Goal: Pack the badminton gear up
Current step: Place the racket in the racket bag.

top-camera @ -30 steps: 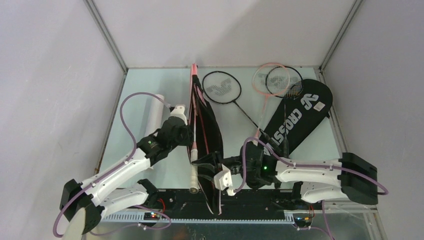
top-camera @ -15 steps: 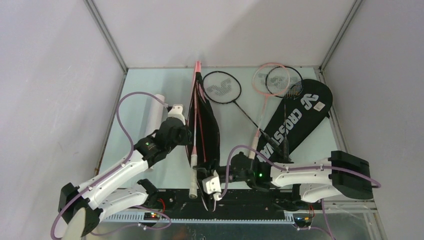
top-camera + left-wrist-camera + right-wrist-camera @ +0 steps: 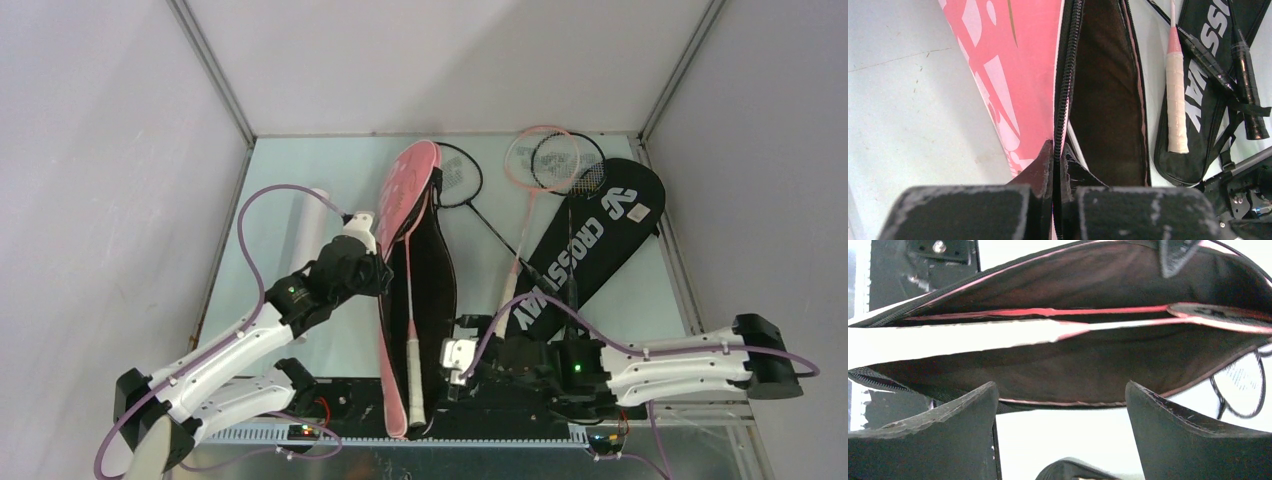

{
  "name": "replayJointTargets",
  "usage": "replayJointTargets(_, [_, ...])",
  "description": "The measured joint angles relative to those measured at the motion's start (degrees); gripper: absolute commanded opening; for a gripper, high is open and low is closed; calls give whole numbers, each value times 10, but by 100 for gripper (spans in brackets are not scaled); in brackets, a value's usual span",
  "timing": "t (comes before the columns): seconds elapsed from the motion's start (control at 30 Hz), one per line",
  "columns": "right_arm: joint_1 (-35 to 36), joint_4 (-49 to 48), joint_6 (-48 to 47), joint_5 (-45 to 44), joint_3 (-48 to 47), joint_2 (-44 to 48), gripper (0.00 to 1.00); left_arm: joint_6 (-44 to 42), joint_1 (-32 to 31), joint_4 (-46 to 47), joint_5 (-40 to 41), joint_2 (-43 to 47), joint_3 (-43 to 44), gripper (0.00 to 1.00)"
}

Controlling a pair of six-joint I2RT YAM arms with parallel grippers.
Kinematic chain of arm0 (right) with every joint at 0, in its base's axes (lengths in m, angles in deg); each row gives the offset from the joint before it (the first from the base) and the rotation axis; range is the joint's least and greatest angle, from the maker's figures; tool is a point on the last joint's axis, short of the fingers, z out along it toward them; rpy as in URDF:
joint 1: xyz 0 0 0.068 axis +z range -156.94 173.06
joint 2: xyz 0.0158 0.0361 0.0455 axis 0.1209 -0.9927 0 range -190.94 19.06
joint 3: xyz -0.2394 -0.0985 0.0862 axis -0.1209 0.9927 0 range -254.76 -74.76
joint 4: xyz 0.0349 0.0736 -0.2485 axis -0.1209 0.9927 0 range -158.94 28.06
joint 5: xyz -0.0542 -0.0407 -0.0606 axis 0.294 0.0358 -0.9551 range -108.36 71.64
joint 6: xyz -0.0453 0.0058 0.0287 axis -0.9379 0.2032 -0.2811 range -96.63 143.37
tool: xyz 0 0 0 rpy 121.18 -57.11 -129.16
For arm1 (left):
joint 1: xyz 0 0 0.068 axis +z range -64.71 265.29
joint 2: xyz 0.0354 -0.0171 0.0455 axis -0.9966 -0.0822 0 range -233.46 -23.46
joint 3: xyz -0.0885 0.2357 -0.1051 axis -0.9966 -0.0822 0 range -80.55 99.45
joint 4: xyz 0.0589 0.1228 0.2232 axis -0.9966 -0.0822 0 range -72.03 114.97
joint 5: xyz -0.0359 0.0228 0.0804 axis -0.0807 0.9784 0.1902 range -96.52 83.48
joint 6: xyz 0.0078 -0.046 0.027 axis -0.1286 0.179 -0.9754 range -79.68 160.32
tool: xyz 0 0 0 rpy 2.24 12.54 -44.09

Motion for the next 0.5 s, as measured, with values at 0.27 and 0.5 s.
replayJointTargets(0.27, [-73, 18, 223, -22, 0, 86, 94, 0, 0, 4, -9, 6, -9, 0])
replayJointTargets(0.5, [-214, -42, 487, 119, 0, 13, 91, 1, 0, 6, -13, 7, -10, 0])
